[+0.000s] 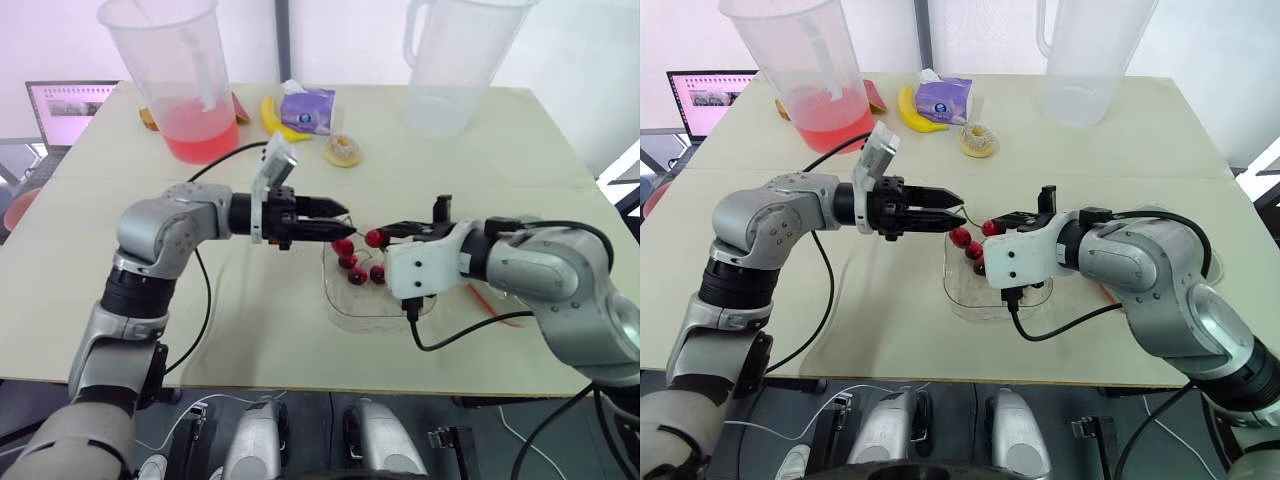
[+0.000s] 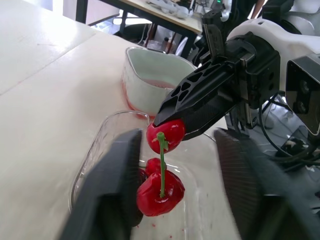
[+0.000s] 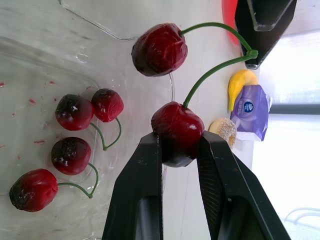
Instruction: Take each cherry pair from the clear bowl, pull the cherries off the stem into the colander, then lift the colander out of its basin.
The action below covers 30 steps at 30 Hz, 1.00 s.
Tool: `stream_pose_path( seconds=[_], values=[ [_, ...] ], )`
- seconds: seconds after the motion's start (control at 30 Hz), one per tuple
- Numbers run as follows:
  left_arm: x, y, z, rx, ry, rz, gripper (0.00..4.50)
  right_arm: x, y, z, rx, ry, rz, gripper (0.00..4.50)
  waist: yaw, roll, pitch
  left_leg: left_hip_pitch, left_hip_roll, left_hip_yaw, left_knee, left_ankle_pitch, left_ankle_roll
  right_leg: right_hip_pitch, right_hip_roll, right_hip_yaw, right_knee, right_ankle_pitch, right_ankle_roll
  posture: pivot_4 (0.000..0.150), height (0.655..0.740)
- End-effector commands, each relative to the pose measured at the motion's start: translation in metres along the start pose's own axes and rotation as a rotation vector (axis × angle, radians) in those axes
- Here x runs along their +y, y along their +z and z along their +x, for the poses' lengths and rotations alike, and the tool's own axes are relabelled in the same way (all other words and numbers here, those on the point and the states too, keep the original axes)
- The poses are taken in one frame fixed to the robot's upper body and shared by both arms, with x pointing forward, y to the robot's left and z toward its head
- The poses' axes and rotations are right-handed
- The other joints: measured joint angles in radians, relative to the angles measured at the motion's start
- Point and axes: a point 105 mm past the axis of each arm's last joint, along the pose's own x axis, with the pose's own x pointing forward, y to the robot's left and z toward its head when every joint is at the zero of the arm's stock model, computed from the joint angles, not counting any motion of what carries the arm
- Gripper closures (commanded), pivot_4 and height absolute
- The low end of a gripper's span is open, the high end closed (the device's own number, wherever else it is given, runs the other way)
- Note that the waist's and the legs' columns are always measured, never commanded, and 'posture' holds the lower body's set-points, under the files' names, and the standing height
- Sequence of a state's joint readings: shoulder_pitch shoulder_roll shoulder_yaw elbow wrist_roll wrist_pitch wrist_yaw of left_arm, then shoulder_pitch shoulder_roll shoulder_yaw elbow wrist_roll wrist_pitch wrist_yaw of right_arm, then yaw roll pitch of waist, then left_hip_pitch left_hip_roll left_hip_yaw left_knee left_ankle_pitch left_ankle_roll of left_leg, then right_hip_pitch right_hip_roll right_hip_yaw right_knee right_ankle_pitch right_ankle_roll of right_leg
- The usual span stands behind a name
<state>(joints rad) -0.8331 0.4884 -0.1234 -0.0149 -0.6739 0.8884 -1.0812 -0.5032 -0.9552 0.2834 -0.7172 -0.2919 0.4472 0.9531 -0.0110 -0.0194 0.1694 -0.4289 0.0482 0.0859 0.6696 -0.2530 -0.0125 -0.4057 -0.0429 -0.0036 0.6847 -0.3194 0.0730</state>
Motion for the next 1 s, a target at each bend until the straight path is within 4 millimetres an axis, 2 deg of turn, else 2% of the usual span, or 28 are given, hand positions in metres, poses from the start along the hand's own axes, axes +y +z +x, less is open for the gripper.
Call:
stream_pose_path(
  seconds=[0.03, 0.47, 0.5, 0.57, 0.63, 1.0],
  values=[
    [-0.0009, 0.0135, 0.0004, -0.03, -0.005, 0.041, 2.2, -0.0098, 0.0047, -0.007, -0.004, -0.049, -0.026, 3.94, 0.0, 0.0, 0.0, 0.0, 0.0, 0.0, 0.0, 0.0, 0.0, 0.0, 0.0, 0.0, 0.0, 0.0, 0.0, 0.15, 0.74],
    [-0.001, 0.0124, 0.0045, -0.061, -0.018, -0.01, 2.2, -0.0082, 0.0058, -0.0069, -0.006, -0.044, -0.022, 3.94, -0.001, 0.0, 0.0, 0.001, 0.0, 0.0, 0.0, 0.0, 0.0, 0.0, 0.0, 0.0, 0.0, 0.0, 0.0, 0.15, 0.74],
    [-0.001, 0.0119, 0.0047, -0.061, -0.018, -0.011, 2.72, -0.0082, 0.006, -0.0069, -0.006, -0.045, -0.022, 3.94, -0.001, 0.0, 0.0, 0.001, 0.0, 0.0, 0.0, 0.0, 0.0, 0.001, 0.0, 0.0, 0.0, 0.0, 0.0, 0.15, 0.74],
    [-0.0012, 0.0113, 0.0048, -0.061, -0.019, -0.015, 3.41, -0.0084, 0.0061, -0.0069, -0.007, -0.045, -0.022, 3.94, -0.001, 0.0, 0.0, 0.001, 0.0, 0.0, 0.0, 0.0, 0.0, 0.001, 0.0, 0.0, 0.0, 0.0, 0.0, 0.15, 0.74],
    [-0.0012, 0.0109, 0.0047, -0.06, -0.02, -0.015, 4.46, -0.0086, 0.0061, -0.0069, -0.007, -0.046, -0.023, 3.94, 0.0, 0.0, 0.0, 0.001, 0.0, 0.0, 0.0, 0.0, 0.0, 0.001, 0.0, 0.0, 0.0, 0.0, 0.0, 0.15, 0.74],
    [-0.0028, 0.0101, 0.0068, -0.063, -0.026, -0.015, 4.46, -0.0081, 0.0096, -0.0072, -0.024, -0.04, 0.002, 3.94, 0.0, 0.0, 0.0, 0.001, 0.0, 0.0, 0.0, 0.0, 0.0, 0.001, 0.0, 0.0, 0.0, 0.0, 0.0, 0.15, 0.74]
  ],
)
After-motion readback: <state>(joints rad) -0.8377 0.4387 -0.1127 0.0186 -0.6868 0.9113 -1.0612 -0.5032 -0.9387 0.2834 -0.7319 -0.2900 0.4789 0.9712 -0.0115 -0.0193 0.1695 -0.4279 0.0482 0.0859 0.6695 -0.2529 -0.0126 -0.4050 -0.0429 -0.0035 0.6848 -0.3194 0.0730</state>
